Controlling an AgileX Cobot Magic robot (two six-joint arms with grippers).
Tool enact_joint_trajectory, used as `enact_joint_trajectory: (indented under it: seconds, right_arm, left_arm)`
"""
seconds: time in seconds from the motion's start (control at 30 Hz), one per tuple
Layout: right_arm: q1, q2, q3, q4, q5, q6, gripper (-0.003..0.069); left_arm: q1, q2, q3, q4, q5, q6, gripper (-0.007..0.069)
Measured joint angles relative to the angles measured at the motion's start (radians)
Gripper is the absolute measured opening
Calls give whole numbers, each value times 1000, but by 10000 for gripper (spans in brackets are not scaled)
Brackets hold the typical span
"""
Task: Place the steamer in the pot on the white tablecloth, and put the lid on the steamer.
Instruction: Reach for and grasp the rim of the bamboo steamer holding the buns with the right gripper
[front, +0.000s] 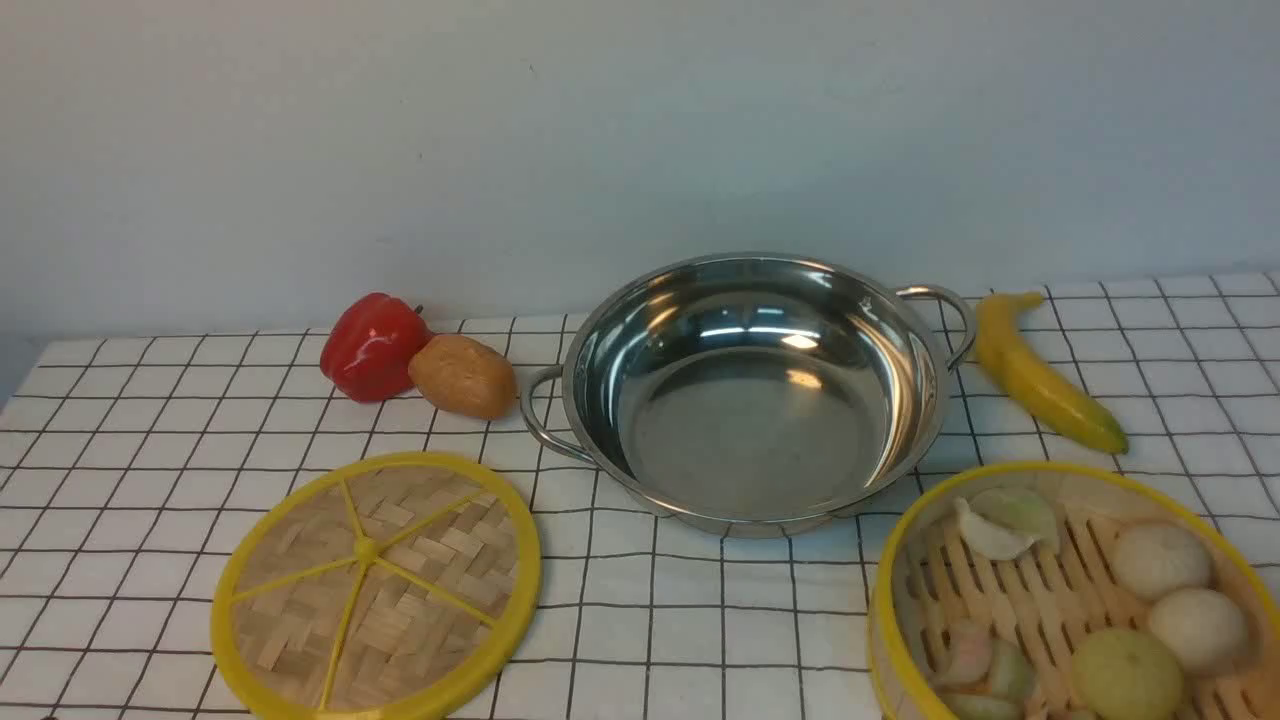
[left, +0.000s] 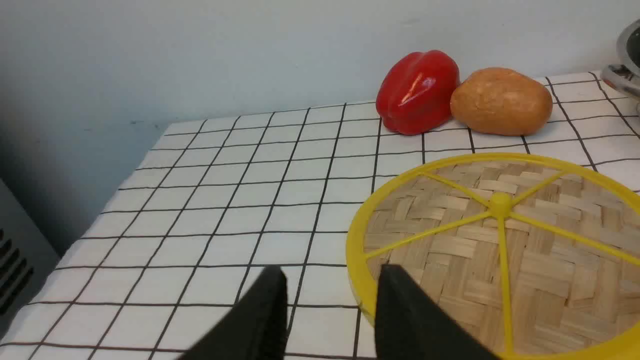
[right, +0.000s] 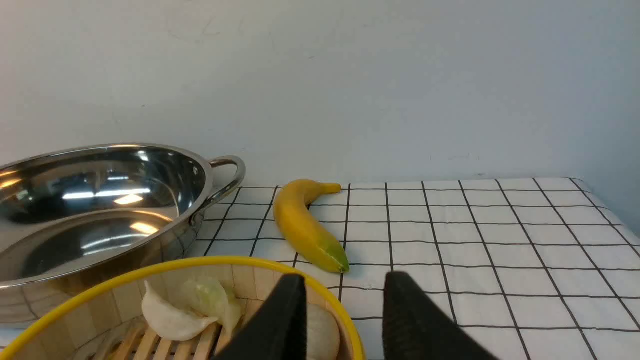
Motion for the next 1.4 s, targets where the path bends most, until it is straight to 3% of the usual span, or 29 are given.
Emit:
enact_joint_trajectory:
  seconds: [1.4]
  right_arm:
    - [0,0,0,-5,0,3,240]
  left_arm:
    - [0,0,0,6,0,-3,243]
